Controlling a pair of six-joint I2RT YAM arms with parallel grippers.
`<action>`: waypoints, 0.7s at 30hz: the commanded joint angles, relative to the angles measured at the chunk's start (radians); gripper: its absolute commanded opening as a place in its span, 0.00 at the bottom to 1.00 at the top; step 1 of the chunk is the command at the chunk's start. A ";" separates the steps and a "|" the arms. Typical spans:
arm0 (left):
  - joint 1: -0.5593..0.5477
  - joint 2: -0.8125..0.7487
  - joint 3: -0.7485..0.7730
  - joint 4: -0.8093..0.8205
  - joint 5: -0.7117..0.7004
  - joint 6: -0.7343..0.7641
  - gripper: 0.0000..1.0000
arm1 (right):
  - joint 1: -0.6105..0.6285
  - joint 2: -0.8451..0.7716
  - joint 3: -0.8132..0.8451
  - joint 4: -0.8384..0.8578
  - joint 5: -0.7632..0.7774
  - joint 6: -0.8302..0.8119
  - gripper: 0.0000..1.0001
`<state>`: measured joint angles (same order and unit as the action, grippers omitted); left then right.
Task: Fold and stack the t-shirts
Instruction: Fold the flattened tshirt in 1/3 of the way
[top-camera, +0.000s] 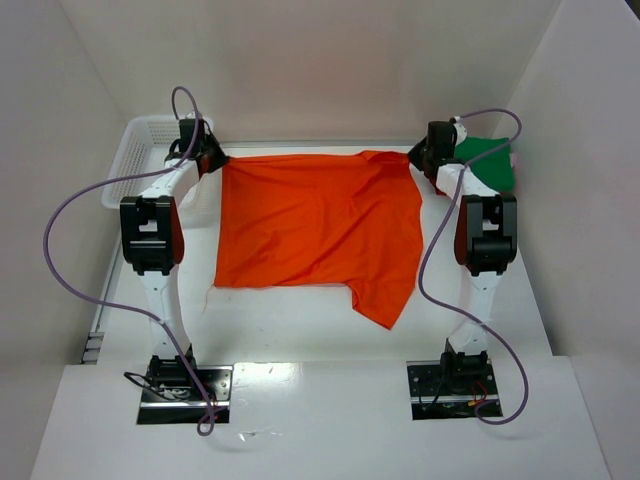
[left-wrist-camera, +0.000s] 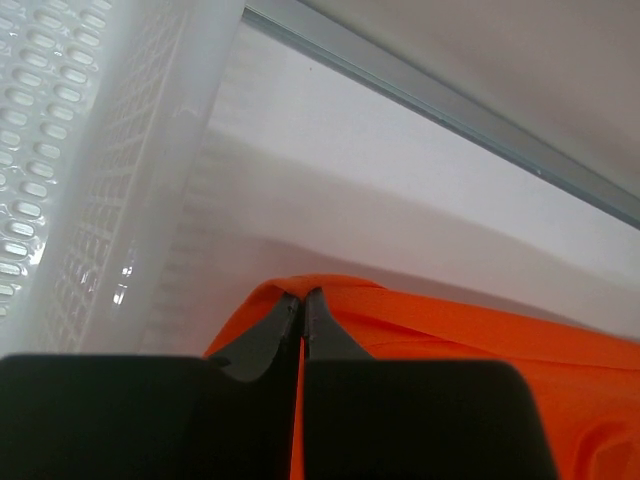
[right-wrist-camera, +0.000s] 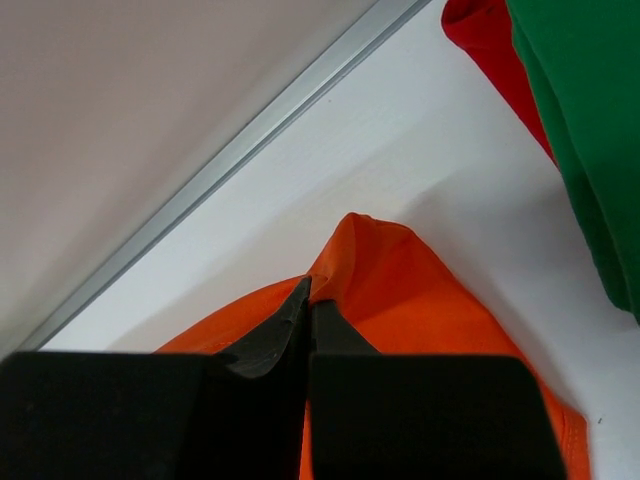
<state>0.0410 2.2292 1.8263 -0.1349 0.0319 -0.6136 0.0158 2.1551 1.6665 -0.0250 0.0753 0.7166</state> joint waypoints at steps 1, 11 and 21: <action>0.033 -0.005 -0.010 0.031 -0.013 0.058 0.00 | -0.036 -0.110 -0.066 0.076 0.040 -0.005 0.00; 0.042 -0.134 -0.206 0.069 0.034 0.068 0.00 | -0.036 -0.294 -0.321 0.132 0.037 0.023 0.00; 0.042 -0.224 -0.320 0.069 0.023 0.068 0.00 | -0.036 -0.406 -0.499 0.132 0.055 0.060 0.00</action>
<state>0.0547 2.0640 1.5330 -0.0978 0.0956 -0.5777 0.0105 1.8179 1.1992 0.0586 0.0628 0.7681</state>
